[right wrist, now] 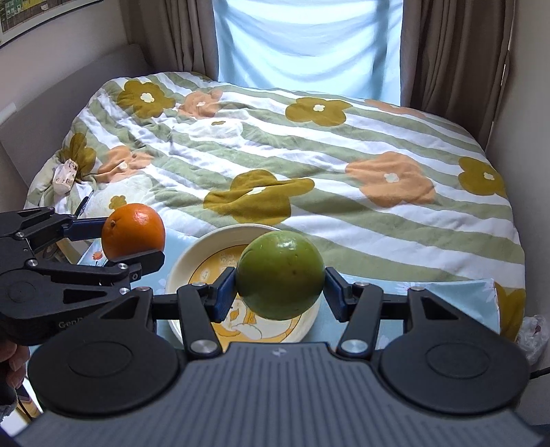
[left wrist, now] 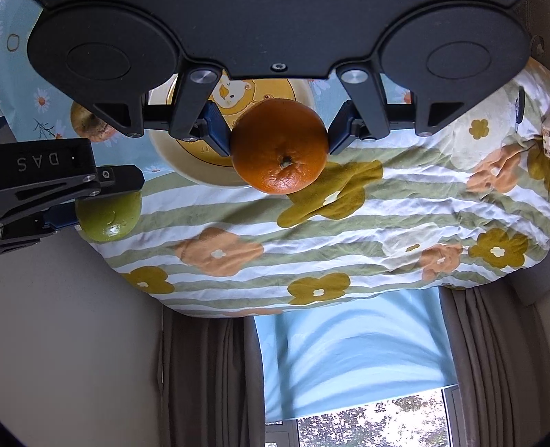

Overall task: Organize fruits
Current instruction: 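Carry the orange and green apple to the white bowl with both tools, then release the orange with the left tool while the right tool releases the green apple into the bowl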

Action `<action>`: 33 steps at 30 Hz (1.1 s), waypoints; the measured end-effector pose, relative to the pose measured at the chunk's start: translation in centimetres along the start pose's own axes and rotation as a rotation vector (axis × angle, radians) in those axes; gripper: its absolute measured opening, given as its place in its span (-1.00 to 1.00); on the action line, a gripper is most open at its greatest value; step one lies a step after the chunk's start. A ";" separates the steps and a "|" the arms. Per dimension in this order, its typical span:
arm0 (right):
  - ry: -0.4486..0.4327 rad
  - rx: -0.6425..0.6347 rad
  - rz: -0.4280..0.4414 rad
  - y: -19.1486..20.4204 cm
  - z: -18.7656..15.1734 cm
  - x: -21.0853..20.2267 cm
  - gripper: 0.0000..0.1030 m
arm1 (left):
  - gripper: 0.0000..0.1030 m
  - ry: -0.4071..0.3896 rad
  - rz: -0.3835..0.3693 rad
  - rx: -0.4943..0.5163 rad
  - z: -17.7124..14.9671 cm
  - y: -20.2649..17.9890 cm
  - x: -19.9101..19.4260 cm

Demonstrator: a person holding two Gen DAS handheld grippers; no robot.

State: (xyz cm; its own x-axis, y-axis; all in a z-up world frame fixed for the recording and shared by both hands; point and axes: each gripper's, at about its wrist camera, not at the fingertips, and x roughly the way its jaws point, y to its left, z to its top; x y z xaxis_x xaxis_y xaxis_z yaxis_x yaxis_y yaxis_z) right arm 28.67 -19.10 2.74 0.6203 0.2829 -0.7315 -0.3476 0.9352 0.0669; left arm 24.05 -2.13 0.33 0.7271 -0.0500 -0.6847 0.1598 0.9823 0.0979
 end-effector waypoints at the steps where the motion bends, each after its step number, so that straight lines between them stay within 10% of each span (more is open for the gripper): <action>1: 0.004 0.004 -0.004 -0.1 0.4 0.8 0.34 | 0.27 0.009 -0.007 0.009 0.2 0.1 0.8; 26: 0.115 0.134 -0.072 -3.0 2.2 11.7 0.34 | 0.29 0.129 -0.083 0.245 -0.7 -2.8 14.6; 33: 0.108 0.136 -0.071 -3.2 2.2 11.2 0.34 | 0.89 0.049 -0.094 0.267 -0.5 -2.4 12.6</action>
State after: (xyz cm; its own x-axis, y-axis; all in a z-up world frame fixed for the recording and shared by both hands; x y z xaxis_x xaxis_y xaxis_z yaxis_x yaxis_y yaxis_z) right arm 38.25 -18.41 -4.19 0.5584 0.1980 -0.8056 -0.2030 0.9742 0.0988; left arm 32.54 -5.07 -8.92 0.6684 -0.1234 -0.7335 0.4000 0.8910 0.2145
